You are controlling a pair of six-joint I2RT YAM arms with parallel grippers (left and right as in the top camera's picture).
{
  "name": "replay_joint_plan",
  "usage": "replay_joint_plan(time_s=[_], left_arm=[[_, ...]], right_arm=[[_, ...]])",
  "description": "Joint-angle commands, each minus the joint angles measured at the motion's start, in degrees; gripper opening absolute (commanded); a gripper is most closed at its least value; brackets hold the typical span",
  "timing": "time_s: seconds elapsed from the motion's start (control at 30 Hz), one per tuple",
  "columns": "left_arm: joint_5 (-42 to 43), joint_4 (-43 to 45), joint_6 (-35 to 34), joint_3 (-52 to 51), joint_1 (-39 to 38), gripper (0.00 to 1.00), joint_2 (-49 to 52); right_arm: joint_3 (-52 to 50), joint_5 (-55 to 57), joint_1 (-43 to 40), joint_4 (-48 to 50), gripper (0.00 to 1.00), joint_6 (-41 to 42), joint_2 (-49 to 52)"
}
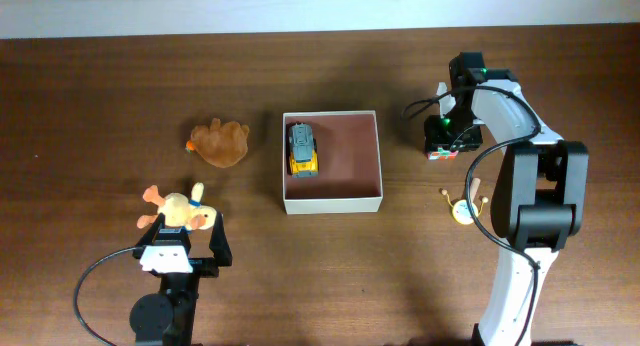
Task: Pack container
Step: 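Carry the Rubik's cube over the box beside the truck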
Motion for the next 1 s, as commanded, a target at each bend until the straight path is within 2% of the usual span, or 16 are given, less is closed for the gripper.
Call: replay_joint_plan(time_s=[0.0,0.33,0.53,0.77,0.97], left_arm=[[-0.2,0.0,0.9,-0.4,0.2,0.99,-0.4],[-0.2,0.0,0.9,-0.4,0.2,0.99,-0.4],[-0.2,0.0,0.9,-0.4,0.2,0.99,-0.4],[-0.2,0.0,0.9,-0.4,0.2,0.99,-0.4],[-0.2,0.0,0.9,-0.4,0.2,0.99,-0.4]], right_arm=[[-0.2,0.8,0.3,0.2,0.54,0.0,0.2],[2.6,1.3,0.3,-1.8,0.51,-0.8,0.0],[12.5,1.0,0.4,-11.0,0.52,-1.1,0.0],[28.0,-15.1,1.4,-25.6,0.52,-7.6,-0.1],[34.3,-32.3,4.8,-32.1,0.52,-13.1,-0.5]])
